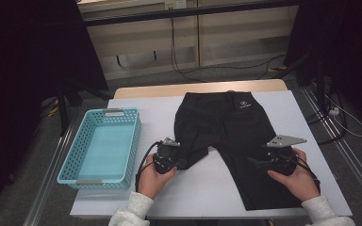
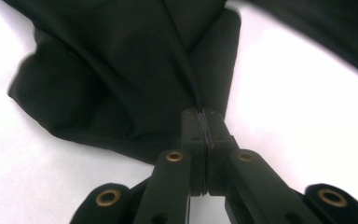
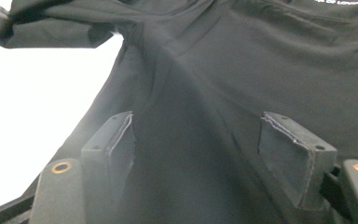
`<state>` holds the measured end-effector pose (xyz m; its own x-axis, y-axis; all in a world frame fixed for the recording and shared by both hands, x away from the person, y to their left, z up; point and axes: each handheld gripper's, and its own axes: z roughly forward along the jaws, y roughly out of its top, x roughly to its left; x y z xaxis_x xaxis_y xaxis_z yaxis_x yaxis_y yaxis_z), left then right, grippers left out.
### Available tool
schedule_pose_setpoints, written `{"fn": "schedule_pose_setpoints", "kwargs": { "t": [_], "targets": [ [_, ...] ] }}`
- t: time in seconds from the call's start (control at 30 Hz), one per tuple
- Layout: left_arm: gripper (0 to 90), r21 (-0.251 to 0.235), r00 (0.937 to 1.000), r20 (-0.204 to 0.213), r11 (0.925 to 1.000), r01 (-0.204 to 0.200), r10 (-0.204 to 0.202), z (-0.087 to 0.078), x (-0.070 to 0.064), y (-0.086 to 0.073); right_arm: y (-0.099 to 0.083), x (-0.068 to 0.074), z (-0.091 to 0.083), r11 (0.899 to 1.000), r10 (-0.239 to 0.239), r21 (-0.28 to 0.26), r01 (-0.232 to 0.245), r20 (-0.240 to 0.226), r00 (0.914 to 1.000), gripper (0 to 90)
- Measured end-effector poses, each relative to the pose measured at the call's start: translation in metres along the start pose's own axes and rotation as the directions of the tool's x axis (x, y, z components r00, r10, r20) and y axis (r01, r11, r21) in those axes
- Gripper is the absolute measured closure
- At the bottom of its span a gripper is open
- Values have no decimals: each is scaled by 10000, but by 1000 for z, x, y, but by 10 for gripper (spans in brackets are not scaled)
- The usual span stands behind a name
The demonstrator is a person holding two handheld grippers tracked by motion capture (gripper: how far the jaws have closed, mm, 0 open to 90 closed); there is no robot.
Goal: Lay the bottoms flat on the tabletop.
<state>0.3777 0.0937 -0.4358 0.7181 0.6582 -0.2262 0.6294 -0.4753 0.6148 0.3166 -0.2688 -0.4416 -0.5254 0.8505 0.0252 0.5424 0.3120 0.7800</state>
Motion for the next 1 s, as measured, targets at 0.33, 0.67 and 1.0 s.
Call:
{"fn": "schedule_pose_setpoints", "kwargs": {
  "t": [0.33, 0.67, 1.0],
  "targets": [
    [894, -1429, 9990, 270, 9889, 397, -362, -43, 11, 29, -2, -1, 0, 9997, 236, -71, -237, -195, 9995, 268],
    [897, -1825, 9885, -929, 9780, 1008, -1192, -54, 47, 57, -1, 4, 5, 10000, 70, -54, -73, -499, 9987, 260],
    [503, -1673, 9652, -2226, 9808, 1007, -1371, -25, 63, 39, -2, 3, 4, 9999, 98, -110, -103, -492, 9987, 260]
  ]
}}
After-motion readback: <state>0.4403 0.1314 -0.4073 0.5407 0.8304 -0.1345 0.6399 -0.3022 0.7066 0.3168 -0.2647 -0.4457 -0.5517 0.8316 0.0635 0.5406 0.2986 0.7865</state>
